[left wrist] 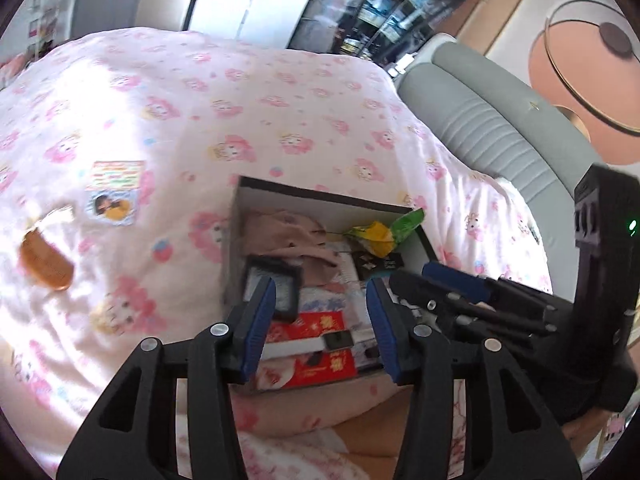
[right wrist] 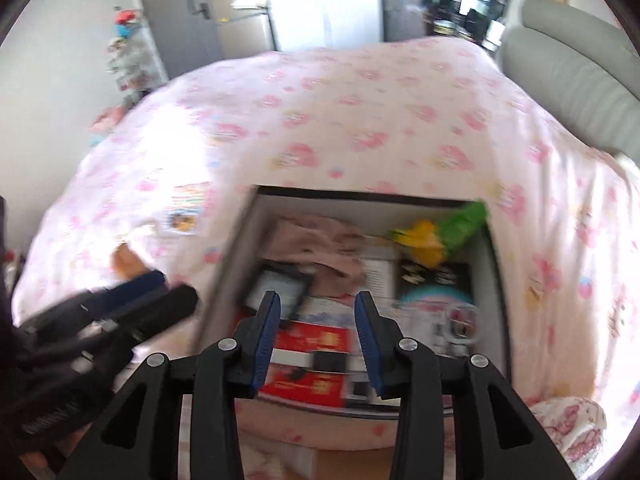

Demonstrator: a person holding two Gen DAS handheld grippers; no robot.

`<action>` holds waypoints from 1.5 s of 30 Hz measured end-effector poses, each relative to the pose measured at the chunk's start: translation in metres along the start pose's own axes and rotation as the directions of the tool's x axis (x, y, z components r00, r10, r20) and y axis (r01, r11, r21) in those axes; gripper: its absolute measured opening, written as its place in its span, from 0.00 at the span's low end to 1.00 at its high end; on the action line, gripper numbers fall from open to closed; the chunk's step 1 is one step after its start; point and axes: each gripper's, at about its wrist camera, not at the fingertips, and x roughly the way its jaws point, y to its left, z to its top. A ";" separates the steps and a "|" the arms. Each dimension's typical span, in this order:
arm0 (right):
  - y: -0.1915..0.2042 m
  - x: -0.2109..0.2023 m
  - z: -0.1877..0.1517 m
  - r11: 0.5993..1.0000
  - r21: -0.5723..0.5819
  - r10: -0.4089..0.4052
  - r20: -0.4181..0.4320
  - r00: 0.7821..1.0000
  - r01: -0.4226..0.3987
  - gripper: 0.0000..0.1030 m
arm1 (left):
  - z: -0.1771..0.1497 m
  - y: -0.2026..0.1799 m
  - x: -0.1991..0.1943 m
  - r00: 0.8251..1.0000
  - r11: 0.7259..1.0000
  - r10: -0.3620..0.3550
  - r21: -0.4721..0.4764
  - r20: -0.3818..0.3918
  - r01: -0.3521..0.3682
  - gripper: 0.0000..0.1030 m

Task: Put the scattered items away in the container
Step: 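Withdraw the left gripper from the box toward the wooden comb, then close the left gripper on the wooden comb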

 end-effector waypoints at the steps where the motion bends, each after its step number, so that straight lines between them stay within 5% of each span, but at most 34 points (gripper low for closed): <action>1: 0.011 -0.001 0.002 1.000 -0.015 0.027 0.005 1.000 -0.027 0.34 | -0.003 0.007 -0.007 1.000 1.000 0.015 -0.014 0.009 -0.015 0.46; 10: 0.112 0.032 0.019 0.961 -0.204 0.173 -0.073 0.982 -0.185 0.34 | -0.019 0.102 -0.052 0.990 0.973 0.125 -0.205 0.069 -0.109 0.46; 14: 0.150 0.068 0.031 0.926 -0.192 0.292 -0.178 0.940 -0.324 0.34 | -0.025 0.161 -0.058 0.985 0.940 0.155 -0.319 0.080 -0.122 0.47; 17: 0.168 0.116 0.039 0.923 -0.141 0.314 -0.258 0.914 -0.357 0.34 | -0.030 0.215 -0.048 0.984 0.913 0.149 -0.396 0.099 -0.099 0.55; 23: 0.202 0.198 0.033 0.911 -0.161 0.287 -0.416 0.863 -0.381 0.34 | -0.048 0.304 0.001 0.988 0.815 0.154 -0.563 -0.015 -0.136 0.55; 27: 0.211 0.236 0.039 0.892 -0.063 0.361 -0.496 0.789 -0.448 0.34 | -0.047 0.333 0.024 0.991 0.783 0.128 -0.611 -0.033 -0.121 0.54; 32: 0.203 0.259 0.047 0.896 0.002 0.384 -0.503 0.774 -0.444 0.34 | -0.032 0.359 0.038 0.995 0.744 0.100 -0.664 0.001 -0.074 0.47; 35: 0.197 0.270 0.047 0.913 -0.008 0.346 -0.515 0.785 -0.408 0.34 | -0.024 0.372 0.046 0.991 0.723 0.130 -0.683 -0.007 -0.100 0.45; 38: 0.190 0.274 0.046 0.912 0.011 0.355 -0.526 0.773 -0.411 0.34 | -0.020 0.378 0.060 0.988 0.719 0.145 -0.681 -0.041 -0.134 0.26; 41: 0.187 0.274 0.042 0.914 0.011 0.350 -0.532 0.771 -0.406 0.34 | -0.022 0.373 0.064 0.992 0.728 0.118 -0.675 -0.042 -0.115 0.21; 45: 0.179 0.275 0.037 0.918 0.047 0.354 -0.544 0.761 -0.394 0.34 | -0.028 0.342 0.064 0.997 0.771 -0.067 -0.637 -0.033 0.030 0.15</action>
